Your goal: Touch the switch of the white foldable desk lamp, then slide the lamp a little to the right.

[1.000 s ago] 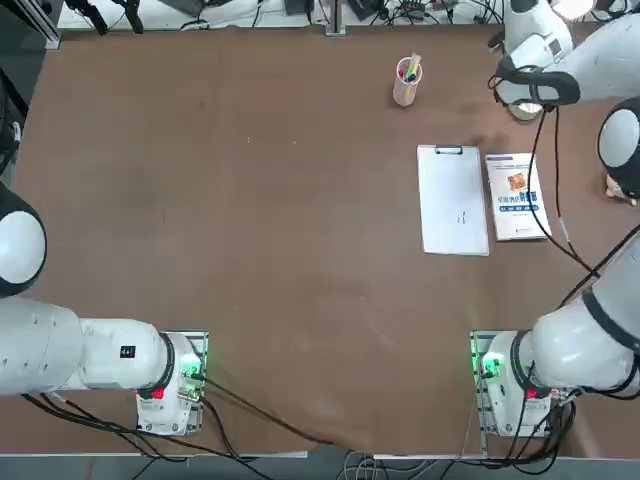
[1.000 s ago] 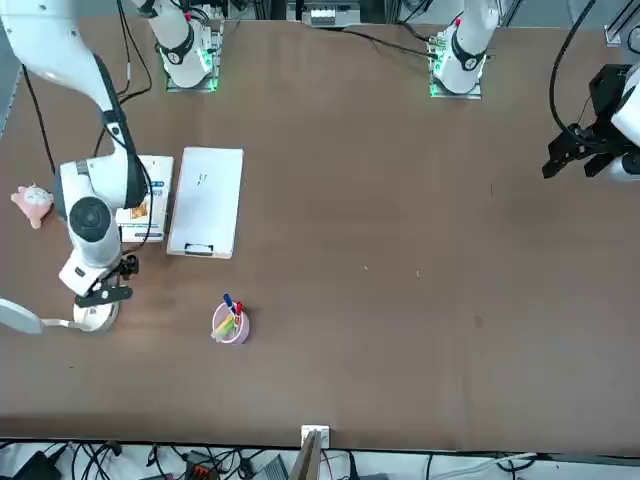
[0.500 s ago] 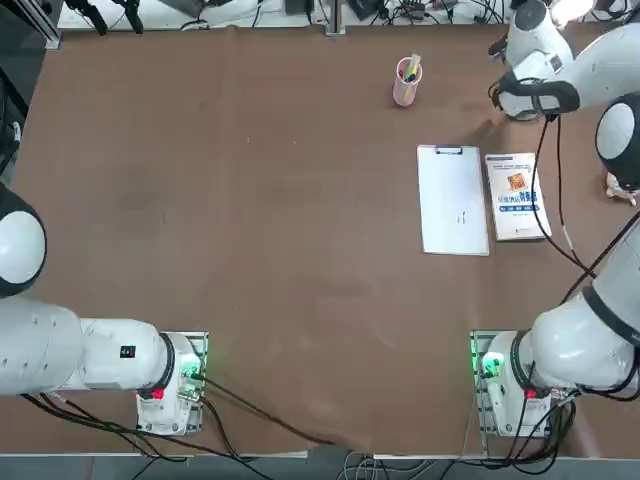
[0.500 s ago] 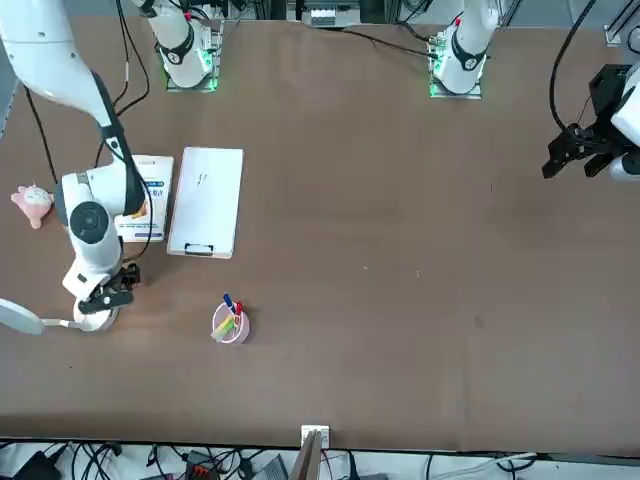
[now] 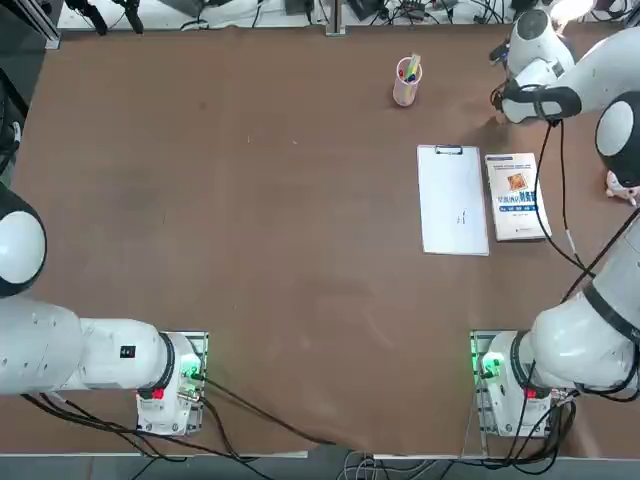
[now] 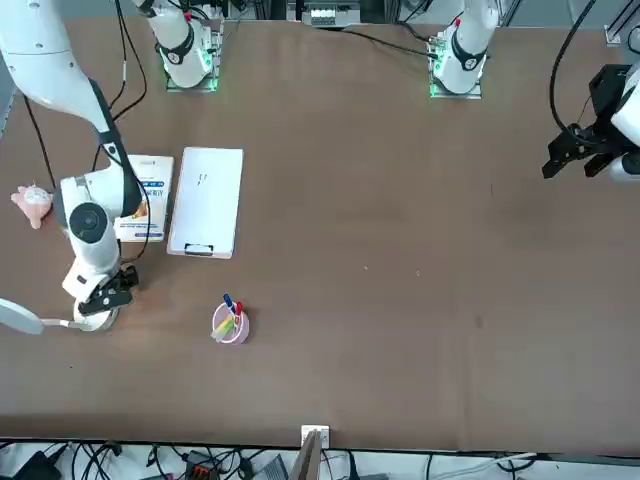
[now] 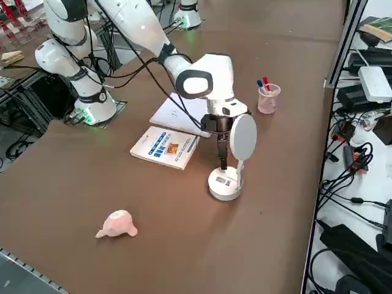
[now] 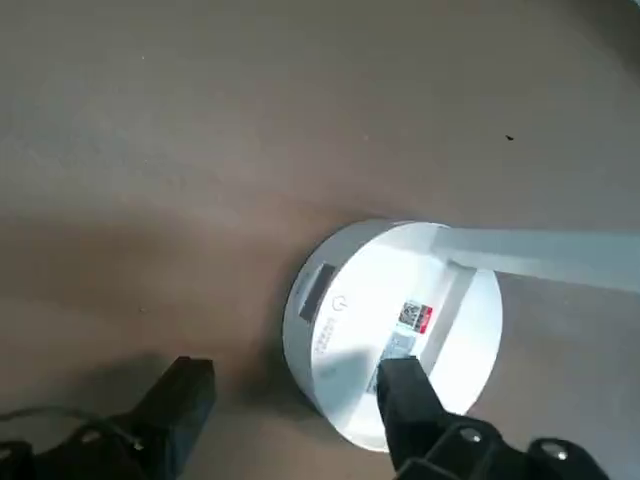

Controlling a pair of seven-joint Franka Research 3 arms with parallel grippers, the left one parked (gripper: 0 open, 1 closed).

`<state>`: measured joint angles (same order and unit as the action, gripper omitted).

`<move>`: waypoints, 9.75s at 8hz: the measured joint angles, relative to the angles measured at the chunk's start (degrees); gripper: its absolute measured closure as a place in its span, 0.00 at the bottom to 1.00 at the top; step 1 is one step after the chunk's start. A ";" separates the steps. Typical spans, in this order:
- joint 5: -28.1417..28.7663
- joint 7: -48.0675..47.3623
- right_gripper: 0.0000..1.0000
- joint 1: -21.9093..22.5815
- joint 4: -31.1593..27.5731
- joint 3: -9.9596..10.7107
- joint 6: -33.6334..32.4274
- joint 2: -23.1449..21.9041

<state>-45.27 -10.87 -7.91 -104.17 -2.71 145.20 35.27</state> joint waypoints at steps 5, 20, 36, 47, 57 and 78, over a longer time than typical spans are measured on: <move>-0.02 0.00 0.01 -0.11 0.00 -0.04 3.51 1.40; -1.22 0.06 0.01 -1.39 0.05 0.01 9.73 3.03; -4.23 14.80 0.00 6.68 10.08 -1.35 -16.64 -3.37; -14.36 60.73 0.00 12.27 17.81 -0.44 -27.77 -0.58; -15.56 67.27 0.00 13.23 33.30 1.28 -36.79 14.44; -15.80 70.16 0.85 11.85 34.57 4.79 -36.85 17.92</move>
<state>-61.07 59.29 3.94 -69.60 2.08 108.35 53.19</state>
